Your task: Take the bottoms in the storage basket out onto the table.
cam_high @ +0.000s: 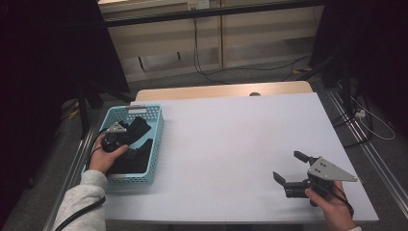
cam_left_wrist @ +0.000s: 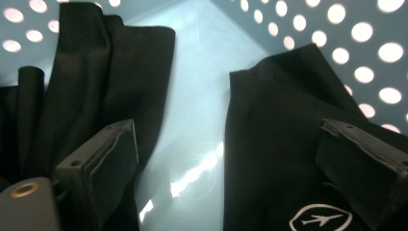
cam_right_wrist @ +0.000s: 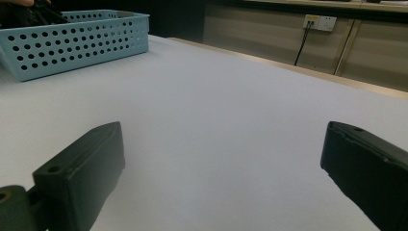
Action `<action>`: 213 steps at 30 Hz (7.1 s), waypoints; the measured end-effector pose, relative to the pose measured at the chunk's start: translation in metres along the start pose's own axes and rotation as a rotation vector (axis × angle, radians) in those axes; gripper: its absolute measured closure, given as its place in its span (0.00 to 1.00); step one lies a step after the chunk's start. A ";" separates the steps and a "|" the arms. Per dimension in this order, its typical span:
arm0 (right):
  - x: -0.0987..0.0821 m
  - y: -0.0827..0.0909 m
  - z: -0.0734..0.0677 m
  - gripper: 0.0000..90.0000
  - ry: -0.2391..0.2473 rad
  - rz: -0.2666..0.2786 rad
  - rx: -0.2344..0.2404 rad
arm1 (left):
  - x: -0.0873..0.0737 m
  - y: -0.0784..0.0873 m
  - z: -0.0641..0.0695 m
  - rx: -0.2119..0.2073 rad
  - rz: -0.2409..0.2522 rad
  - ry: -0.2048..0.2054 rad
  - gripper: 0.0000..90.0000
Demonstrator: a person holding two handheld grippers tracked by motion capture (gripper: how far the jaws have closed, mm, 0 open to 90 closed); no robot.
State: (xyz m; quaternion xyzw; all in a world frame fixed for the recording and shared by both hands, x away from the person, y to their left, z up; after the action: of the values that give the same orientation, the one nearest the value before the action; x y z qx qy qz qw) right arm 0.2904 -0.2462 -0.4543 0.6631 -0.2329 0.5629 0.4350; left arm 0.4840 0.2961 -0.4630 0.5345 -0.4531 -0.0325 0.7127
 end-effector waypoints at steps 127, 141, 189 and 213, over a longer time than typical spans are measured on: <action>0.000 0.002 -0.003 0.01 0.002 0.001 0.013 | 0.011 -0.009 0.009 -0.045 -0.137 0.194 0.73; 0.000 0.001 -0.002 0.01 0.002 0.002 0.011 | 0.035 0.024 -0.013 0.081 0.003 0.286 0.85; 0.000 0.001 -0.005 0.01 0.003 -0.001 0.036 | 0.013 -0.008 -0.041 0.287 -0.039 0.362 0.22; 0.000 0.001 -0.005 0.01 0.005 -0.001 0.034 | 0.008 -0.014 -0.013 0.041 -0.041 0.410 0.71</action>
State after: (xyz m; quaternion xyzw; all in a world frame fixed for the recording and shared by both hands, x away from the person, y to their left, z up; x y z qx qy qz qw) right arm 0.2872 -0.2424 -0.4539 0.6692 -0.2218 0.5682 0.4243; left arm 0.5041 0.2951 -0.4694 0.5536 -0.2883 0.0717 0.7780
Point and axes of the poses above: each handheld gripper's, and its own axes: y roughly backward along the jaws, x roughly out of its top, z roughly to its right, the point moved 4 cm from there along -y, roughly forward along the jaws, and after that the axes turned 4 degrees about -z, right-handed, at the moved point
